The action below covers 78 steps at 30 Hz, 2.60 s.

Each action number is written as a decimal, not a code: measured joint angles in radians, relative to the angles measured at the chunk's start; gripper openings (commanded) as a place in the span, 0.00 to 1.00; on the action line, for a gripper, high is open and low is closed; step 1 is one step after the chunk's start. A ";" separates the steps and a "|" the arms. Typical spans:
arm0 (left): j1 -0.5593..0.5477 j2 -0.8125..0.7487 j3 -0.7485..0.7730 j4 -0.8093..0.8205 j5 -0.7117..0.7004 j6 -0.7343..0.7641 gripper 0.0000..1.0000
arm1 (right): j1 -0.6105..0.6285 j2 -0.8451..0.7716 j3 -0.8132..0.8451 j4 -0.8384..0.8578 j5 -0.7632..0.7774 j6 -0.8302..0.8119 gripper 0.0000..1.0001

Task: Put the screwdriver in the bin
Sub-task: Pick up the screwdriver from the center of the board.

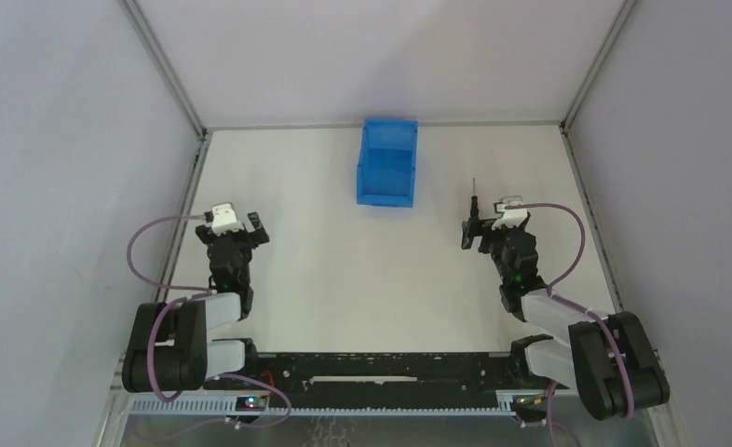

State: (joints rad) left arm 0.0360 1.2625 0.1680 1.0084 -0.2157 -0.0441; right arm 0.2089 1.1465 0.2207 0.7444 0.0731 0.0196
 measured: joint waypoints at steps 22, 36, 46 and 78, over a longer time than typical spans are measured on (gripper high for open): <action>0.000 0.000 0.000 0.000 0.000 0.000 1.00 | 0.030 0.038 0.032 -0.033 0.043 -0.042 1.00; 0.000 0.000 0.000 0.000 0.000 0.000 1.00 | 0.038 -0.061 0.241 -0.319 0.046 -0.023 1.00; 0.000 0.000 0.000 0.000 0.000 0.000 1.00 | 0.039 -0.152 0.635 -0.691 0.068 0.035 1.00; 0.000 0.000 0.000 0.000 0.000 0.000 1.00 | -0.031 0.166 1.099 -1.205 0.062 0.099 1.00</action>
State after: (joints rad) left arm 0.0360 1.2625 0.1680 1.0084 -0.2157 -0.0441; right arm 0.1776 1.3121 1.3197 -0.4610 0.1349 0.1188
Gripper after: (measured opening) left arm 0.996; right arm 0.993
